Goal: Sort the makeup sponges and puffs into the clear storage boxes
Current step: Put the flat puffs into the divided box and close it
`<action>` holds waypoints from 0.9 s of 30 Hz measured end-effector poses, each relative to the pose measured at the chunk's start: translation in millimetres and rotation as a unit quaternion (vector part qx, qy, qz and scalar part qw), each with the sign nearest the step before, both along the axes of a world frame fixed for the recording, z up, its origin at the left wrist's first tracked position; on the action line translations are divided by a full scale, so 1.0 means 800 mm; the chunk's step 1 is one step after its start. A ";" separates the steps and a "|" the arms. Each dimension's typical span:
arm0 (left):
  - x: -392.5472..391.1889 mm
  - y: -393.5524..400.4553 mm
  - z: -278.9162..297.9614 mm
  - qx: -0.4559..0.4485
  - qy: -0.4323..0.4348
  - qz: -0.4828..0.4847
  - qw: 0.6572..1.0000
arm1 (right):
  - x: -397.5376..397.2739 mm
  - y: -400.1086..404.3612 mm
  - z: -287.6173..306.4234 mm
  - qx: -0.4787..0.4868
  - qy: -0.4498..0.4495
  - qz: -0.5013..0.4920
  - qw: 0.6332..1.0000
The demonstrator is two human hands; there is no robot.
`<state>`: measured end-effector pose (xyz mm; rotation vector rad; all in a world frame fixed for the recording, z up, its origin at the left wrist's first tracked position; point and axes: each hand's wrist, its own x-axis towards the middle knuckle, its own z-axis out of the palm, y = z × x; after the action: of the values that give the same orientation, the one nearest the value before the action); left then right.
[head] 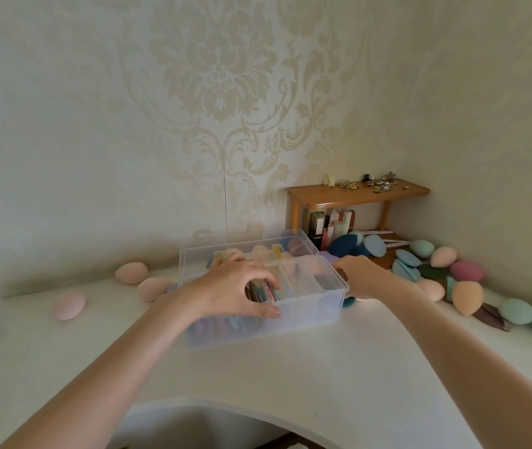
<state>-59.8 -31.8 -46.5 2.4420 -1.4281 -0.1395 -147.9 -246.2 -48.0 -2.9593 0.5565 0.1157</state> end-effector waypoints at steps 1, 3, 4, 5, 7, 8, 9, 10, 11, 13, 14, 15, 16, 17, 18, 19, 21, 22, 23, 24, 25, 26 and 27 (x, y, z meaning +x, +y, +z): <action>0.000 0.000 0.001 0.004 -0.003 0.003 1.000 | 0.002 -0.001 0.001 0.000 -0.007 -0.006 1.000; -0.001 -0.001 0.001 0.011 -0.014 0.005 1.000 | 0.003 -0.007 0.005 0.018 -0.045 -0.032 0.998; -0.001 -0.001 0.001 0.011 -0.017 0.005 1.000 | 0.003 -0.010 0.010 0.034 -0.068 -0.044 0.996; -0.001 -0.002 0.001 0.011 -0.018 0.005 1.000 | 0.003 -0.013 0.016 0.049 -0.086 -0.051 0.994; -0.001 -0.003 0.001 0.010 -0.015 0.007 1.000 | 0.002 -0.016 0.032 0.065 -0.128 -0.055 0.988; -0.002 -0.003 0.002 0.010 -0.013 0.007 1.000 | 0.001 -0.017 0.041 0.071 -0.157 -0.059 0.983; -0.002 -0.003 0.002 0.012 -0.012 0.007 1.000 | 0.001 -0.016 0.049 0.076 -0.193 -0.062 0.976; -0.003 -0.004 0.002 0.017 -0.011 0.005 1.000 | 0.001 -0.014 0.058 0.080 -0.233 -0.060 0.967; -0.004 -0.004 0.003 0.022 -0.011 0.005 1.000 | 0.001 -0.010 0.068 0.083 -0.267 -0.052 0.959; -0.006 -0.004 0.006 0.033 -0.011 0.012 0.999 | 0.000 0.006 0.084 0.099 -0.310 -0.025 0.945; -0.007 -0.005 0.008 0.036 -0.011 0.017 0.999 | 0.000 0.017 0.088 0.110 -0.319 -0.008 0.941; -0.009 -0.005 0.008 0.034 -0.011 0.021 0.999 | -0.001 0.030 0.090 0.117 -0.320 0.011 0.940; -0.010 -0.005 0.008 0.028 -0.010 0.026 0.999 | 0.000 0.046 0.088 0.118 -0.311 0.032 0.942; -0.012 -0.005 0.008 0.022 -0.010 0.031 0.999 | 0.001 0.062 0.082 0.110 -0.300 0.055 0.946; -0.013 -0.006 0.007 0.016 -0.012 0.036 0.999 | 0.004 0.076 0.072 0.094 -0.290 0.077 0.949; -0.014 -0.006 0.006 0.010 -0.016 0.041 0.999 | 0.008 0.087 0.061 0.075 -0.282 0.093 0.952; -0.015 -0.008 0.004 0.001 -0.026 0.048 0.999 | 0.014 0.101 0.044 0.058 -0.274 0.095 0.955; -0.015 -0.008 0.004 -0.001 -0.027 0.050 0.998 | 0.016 0.102 0.038 0.053 -0.267 0.090 0.958; -0.015 -0.008 0.003 -0.003 -0.027 0.051 0.998 | 0.017 0.103 0.035 0.047 -0.257 0.086 0.961; -0.015 -0.009 0.003 -0.004 -0.027 0.050 0.998 | 0.016 0.102 0.034 0.040 -0.248 0.084 0.964; -0.014 -0.008 0.003 -0.003 -0.027 0.047 0.999 | 0.014 0.101 0.035 0.037 -0.245 0.085 0.965; -0.013 -0.008 0.003 -0.003 -0.027 0.043 0.999 | 0.012 0.102 0.036 0.038 -0.249 0.087 0.964; -0.012 -0.008 0.003 -0.004 -0.026 0.040 0.999 | 0.010 0.103 0.039 0.038 -0.256 0.089 0.962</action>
<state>-69.8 -38.4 -44.3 2.5082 -1.3470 -0.0523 -140.0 -164.1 -17.1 -2.7882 0.2079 -0.5793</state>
